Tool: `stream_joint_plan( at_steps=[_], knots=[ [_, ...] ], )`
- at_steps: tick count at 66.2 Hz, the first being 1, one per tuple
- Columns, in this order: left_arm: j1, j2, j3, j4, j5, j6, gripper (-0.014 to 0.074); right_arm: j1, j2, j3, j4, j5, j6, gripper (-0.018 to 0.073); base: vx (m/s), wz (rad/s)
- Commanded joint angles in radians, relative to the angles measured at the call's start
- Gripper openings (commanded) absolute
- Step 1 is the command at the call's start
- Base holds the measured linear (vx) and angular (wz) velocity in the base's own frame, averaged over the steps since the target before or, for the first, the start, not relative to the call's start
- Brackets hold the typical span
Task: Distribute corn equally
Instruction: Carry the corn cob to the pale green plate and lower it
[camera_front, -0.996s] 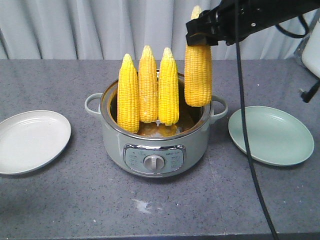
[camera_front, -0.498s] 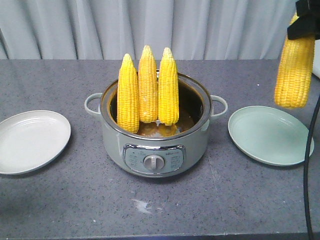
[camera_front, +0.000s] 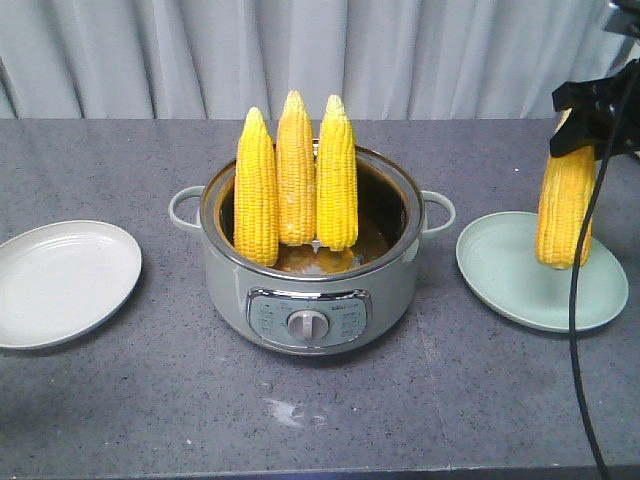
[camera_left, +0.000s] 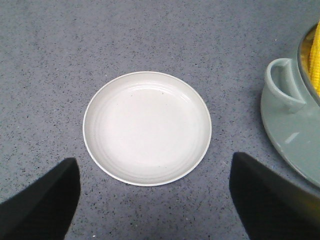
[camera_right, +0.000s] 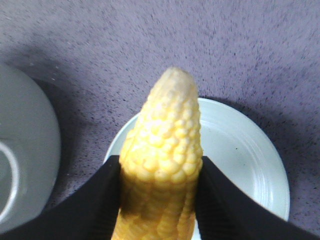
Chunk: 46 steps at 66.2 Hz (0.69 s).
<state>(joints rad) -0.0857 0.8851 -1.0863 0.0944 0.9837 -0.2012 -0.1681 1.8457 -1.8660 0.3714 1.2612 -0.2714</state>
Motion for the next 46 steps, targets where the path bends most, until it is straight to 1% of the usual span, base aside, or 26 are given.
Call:
stream_joint_plan(
  at_steps=[1,19,28,36,46],
  knots=[
    [-0.002,-0.004,-0.032,-0.003,-0.06,-0.01,0.0576,-0.007,-0.005,-0.031,0.007,0.028,0.015,0.0113,0.0,0.0],
    [-0.002,-0.004,-0.032,-0.003,-0.059,-0.01,0.0576,-0.007,0.1,-0.031,0.002,0.028,0.044,0.0121,0.0,0.0],
    [-0.002,-0.004,-0.032,-0.003,-0.058,-0.01,0.0576,-0.007,0.126,-0.031,0.001,0.028,0.048,0.0141,0.0,0.0],
    [-0.002,-0.004,-0.032,-0.003,-0.058,-0.01,0.0576,-0.007,0.134,-0.031,0.001,0.028,0.049,0.0181,0.0,0.0],
    [-0.002,-0.004,-0.032,-0.003,-0.058,-0.01,0.0576,-0.007,0.134,-0.031,0.001,0.028,0.049,0.0272,0.0,0.0]
  ],
)
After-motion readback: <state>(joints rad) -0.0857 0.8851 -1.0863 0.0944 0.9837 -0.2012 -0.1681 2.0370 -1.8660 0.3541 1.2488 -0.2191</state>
